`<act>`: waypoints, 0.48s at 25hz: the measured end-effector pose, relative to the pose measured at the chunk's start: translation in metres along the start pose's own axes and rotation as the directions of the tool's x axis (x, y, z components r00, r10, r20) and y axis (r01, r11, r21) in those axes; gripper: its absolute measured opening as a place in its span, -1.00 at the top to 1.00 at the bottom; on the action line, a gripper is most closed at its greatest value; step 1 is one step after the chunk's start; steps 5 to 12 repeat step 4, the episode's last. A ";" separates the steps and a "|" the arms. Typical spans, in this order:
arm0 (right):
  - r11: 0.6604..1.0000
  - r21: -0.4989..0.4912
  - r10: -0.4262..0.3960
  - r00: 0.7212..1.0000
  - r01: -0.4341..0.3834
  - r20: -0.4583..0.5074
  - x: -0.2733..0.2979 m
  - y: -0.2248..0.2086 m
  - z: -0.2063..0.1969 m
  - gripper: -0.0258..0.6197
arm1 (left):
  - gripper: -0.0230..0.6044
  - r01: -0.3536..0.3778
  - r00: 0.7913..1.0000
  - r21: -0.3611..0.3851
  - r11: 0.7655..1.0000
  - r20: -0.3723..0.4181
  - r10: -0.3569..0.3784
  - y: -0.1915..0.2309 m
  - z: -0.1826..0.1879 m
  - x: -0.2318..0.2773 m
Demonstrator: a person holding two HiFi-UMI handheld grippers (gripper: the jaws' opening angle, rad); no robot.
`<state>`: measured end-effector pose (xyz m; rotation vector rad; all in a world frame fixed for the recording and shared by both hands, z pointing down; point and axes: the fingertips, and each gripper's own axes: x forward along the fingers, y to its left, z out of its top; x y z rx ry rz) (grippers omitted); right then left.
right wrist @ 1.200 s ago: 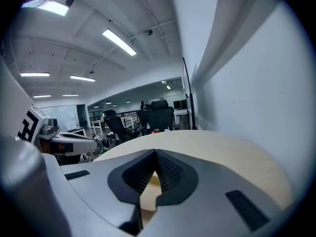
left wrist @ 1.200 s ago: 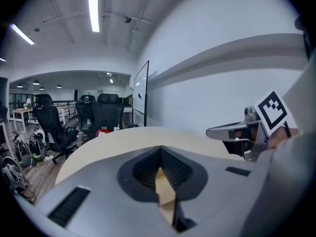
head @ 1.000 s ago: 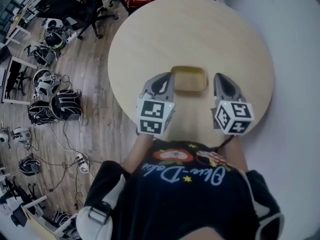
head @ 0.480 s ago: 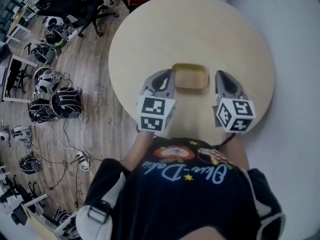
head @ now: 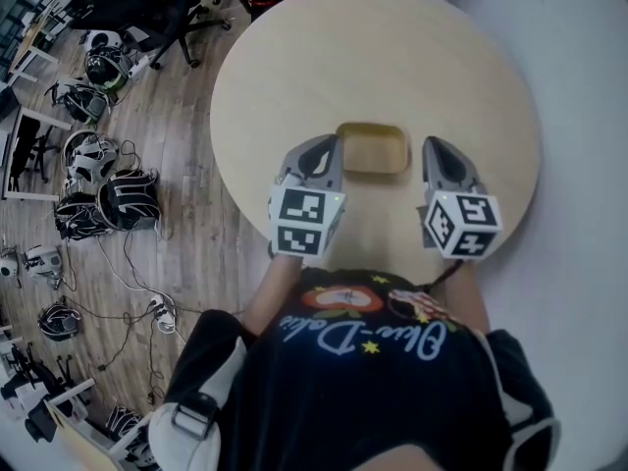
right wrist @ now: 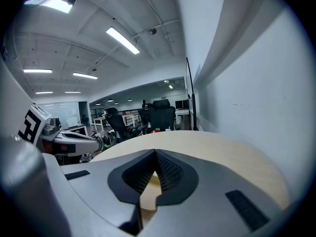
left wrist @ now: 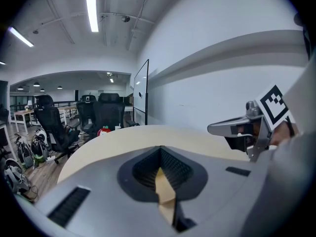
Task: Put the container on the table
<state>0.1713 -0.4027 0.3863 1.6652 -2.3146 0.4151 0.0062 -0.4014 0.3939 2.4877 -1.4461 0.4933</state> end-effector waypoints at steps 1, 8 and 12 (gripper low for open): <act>1.000 -0.001 0.000 1.000 0.000 -0.002 0.002 0.000 0.001 0.92 | 0.93 0.000 1.000 -0.001 1.000 -0.001 0.000 0.002 0.001 0.002; 1.000 -0.003 -0.001 1.000 0.001 -0.006 0.008 0.000 0.003 0.92 | 0.93 -0.002 1.000 -0.004 1.000 -0.005 0.002 0.007 0.001 0.005; 1.000 -0.003 -0.001 1.000 0.001 -0.006 0.008 0.000 0.003 0.92 | 0.93 -0.002 1.000 -0.004 1.000 -0.005 0.002 0.007 0.001 0.005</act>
